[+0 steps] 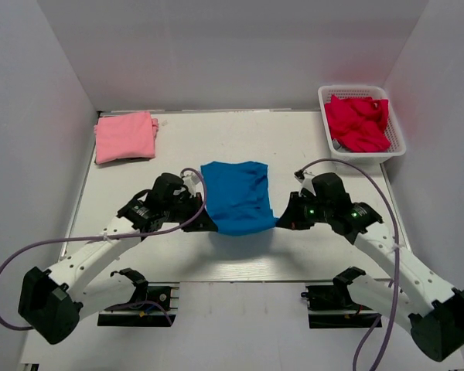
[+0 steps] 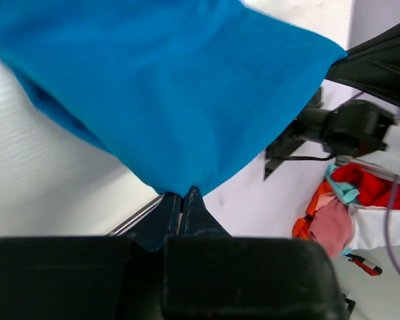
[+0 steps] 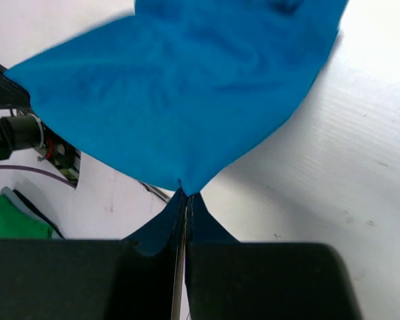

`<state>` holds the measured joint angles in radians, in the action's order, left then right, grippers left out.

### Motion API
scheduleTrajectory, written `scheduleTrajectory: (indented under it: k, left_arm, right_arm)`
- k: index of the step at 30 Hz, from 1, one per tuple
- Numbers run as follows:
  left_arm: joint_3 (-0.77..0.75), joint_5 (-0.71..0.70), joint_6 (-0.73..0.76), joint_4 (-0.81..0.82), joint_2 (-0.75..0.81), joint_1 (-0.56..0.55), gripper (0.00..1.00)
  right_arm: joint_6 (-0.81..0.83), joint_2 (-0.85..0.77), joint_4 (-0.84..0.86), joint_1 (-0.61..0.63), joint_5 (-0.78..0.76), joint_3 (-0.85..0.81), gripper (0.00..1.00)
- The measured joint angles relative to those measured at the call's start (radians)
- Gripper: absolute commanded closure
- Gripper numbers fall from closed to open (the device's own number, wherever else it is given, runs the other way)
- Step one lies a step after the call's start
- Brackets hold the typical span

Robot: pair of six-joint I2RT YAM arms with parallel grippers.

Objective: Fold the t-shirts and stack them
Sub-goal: Fold the long partially folded tshirt into a neat square

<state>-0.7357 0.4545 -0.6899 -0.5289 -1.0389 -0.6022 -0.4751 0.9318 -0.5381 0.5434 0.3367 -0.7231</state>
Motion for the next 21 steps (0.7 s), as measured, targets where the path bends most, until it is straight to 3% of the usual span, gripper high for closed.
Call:
scheduleTrajectory:
  k: [5,11,21]
  left_arm:
    - [-0.071,-0.029,-0.003,-0.018,0.028,0.000,1.00]
    - [-0.114,-0.135,-0.018,-0.013,0.014,0.008,1.00]
    - [-0.270,-0.432,-0.062,-0.013,-0.180,0.026,1.00]
  right_arm:
    - [0.008,-0.015,-0.016,-0.001,-0.046,-0.067,1.00]
    - [0.006,0.108,0.003,-0.004,-0.108,-0.149,1.00]
    - [0.000,0.309,0.108,-0.031,-0.181,-0.322,1.00]
